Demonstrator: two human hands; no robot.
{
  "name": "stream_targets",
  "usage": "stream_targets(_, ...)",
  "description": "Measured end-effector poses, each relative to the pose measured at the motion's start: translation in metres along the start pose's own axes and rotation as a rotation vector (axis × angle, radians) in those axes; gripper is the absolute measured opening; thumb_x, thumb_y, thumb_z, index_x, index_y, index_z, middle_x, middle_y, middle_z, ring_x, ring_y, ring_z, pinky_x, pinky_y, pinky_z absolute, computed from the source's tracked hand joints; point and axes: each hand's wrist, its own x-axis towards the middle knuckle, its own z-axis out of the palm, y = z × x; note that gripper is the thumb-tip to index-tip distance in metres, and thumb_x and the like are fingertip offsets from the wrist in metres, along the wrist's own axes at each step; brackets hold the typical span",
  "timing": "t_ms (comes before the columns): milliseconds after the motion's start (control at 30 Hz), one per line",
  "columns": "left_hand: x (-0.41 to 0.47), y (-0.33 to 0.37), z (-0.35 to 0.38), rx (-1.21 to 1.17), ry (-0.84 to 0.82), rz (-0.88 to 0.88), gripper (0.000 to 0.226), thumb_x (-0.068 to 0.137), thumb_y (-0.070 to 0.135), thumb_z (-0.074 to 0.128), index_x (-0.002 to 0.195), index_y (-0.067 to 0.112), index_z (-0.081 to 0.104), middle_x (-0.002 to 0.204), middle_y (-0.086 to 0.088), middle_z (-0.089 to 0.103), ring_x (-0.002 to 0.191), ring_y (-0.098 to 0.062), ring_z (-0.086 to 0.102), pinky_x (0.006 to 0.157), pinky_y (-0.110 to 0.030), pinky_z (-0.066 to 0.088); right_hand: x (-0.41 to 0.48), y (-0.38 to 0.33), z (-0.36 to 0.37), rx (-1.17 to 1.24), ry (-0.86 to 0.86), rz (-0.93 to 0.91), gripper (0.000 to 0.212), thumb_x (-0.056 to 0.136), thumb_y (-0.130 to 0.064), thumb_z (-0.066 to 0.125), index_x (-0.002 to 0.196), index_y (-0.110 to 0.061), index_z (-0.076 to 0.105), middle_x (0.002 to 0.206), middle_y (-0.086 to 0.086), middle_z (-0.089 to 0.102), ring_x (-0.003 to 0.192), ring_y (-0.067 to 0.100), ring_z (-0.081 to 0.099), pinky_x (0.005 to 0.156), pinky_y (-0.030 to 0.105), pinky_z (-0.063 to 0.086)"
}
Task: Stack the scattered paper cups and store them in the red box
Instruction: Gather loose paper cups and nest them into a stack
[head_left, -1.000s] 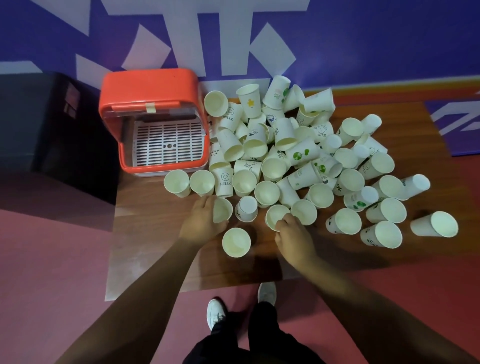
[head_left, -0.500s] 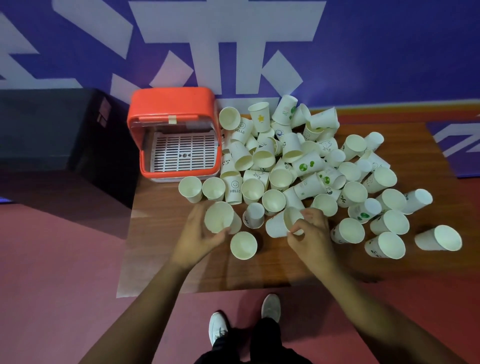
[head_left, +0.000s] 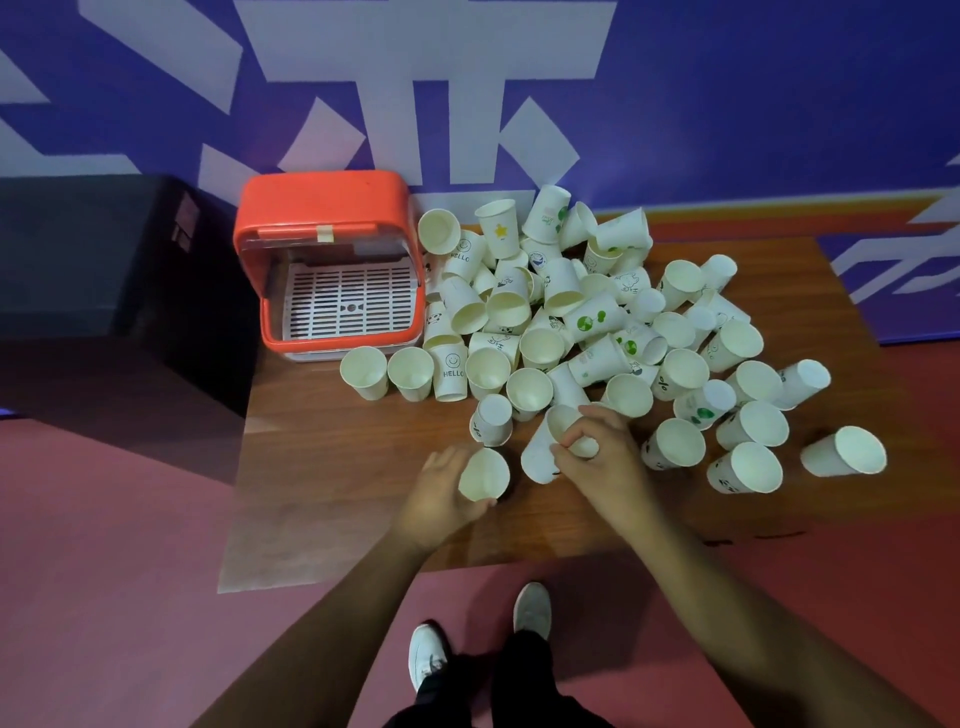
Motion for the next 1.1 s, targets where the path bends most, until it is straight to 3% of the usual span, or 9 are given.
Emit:
stream_targets(67,0.002,-0.003,0.008,0.061,-0.019,-0.052,0.078,0.080,0.046,0.079,0.148,0.035,0.043,0.149,0.015,0.047,0.136,-0.014,0.035,0.110,-0.045,0.030,-0.002,0.000,-0.004,0.010,0.012,-0.013,0.016,0.075,-0.012,0.082,0.080,-0.016,0.067,0.124,0.002,0.051,0.121,0.014,0.049,0.091,-0.005,0.021)
stream_targets(200,0.005,-0.009,0.023,-0.105,-0.073,-0.048,0.083,0.080,0.036,0.083,0.151,0.027,0.042,0.153,0.005,0.047,0.140,-0.019,0.040,0.117,-0.043,0.034,-0.007,0.000,-0.010,0.012,-0.002,-0.015,0.042,0.075,-0.018,0.082,0.113,-0.016,0.065,0.126,0.003,0.051,0.116,0.013,0.049,0.088,-0.004,0.026)
stream_targets(367,0.009,0.015,0.034,-0.209,-0.048,-0.026,0.084,0.081,0.025,0.084,0.151,0.016,0.040,0.149,0.003,0.045,0.135,-0.010,0.039,0.116,-0.035,0.033,-0.011,0.002,-0.004,0.049,-0.039,0.012,0.064,0.075,-0.026,0.082,0.132,-0.018,0.053,0.130,-0.002,0.052,0.122,0.012,0.048,0.098,0.019,0.037)
stream_targets(467,0.007,0.016,0.029,-0.245,-0.046,-0.089,0.085,0.085,0.032,0.078,0.155,0.014,0.033,0.150,0.006,0.041,0.139,-0.011,0.035,0.117,-0.035,0.030,-0.012,0.001,0.000,0.058,-0.060,0.032,0.072,0.074,-0.028,0.083,0.136,-0.020,0.048,0.133,-0.004,0.051,0.123,0.011,0.047,0.102,0.028,0.041)
stream_targets(600,0.000,-0.009,0.008,-0.272,0.053,-0.206,0.046,0.093,0.022,0.068,0.137,0.018,0.053,0.128,0.005,0.055,0.119,-0.024,0.058,0.103,-0.050,0.049,-0.014,0.007,0.013,-0.025,-0.131,-0.017,0.072,0.072,-0.032,0.082,0.134,-0.027,0.047,0.129,-0.008,0.049,0.119,0.009,0.047,0.098,0.027,0.041)
stream_targets(733,0.008,-0.017,-0.015,-0.240,0.172,-0.266,0.023,0.094,0.016,0.068,0.114,0.010,0.059,0.114,-0.005,0.059,0.106,-0.026,0.060,0.089,-0.035,0.051,-0.017,0.017,0.032,-0.134,-0.212,-0.125,0.076,0.072,-0.030,0.084,0.137,-0.024,0.045,0.128,-0.010,0.046,0.121,0.010,0.045,0.100,0.024,0.038)
stream_targets(900,0.030,0.000,-0.021,-0.198,0.148,-0.199,0.033,0.093,0.020,0.069,0.122,0.007,0.059,0.117,-0.006,0.056,0.109,-0.021,0.057,0.089,-0.031,0.049,-0.019,0.040,0.052,-0.355,-0.215,-0.247,0.088,0.063,-0.037,0.088,0.138,-0.014,0.049,0.134,0.002,0.054,0.127,0.022,0.049,0.109,0.038,0.039)
stream_targets(1000,0.045,0.011,-0.019,-0.180,0.135,-0.157,0.045,0.090,0.026,0.073,0.128,0.010,0.055,0.121,-0.003,0.052,0.114,-0.021,0.054,0.095,-0.039,0.049,-0.022,0.049,0.056,-0.428,-0.259,-0.249,0.091,0.067,-0.045,0.084,0.143,-0.015,0.044,0.140,0.000,0.050,0.133,0.021,0.043,0.113,0.037,0.035)
stream_targets(1100,0.058,0.023,-0.015,-0.159,0.141,-0.133,0.056,0.087,0.030,0.076,0.133,0.011,0.049,0.131,-0.007,0.049,0.123,-0.022,0.048,0.101,-0.037,0.044,-0.019,0.054,0.048,-0.357,-0.227,-0.217,0.083,0.074,-0.051,0.077,0.142,-0.014,0.046,0.140,0.002,0.048,0.132,0.020,0.040,0.111,0.034,0.033)
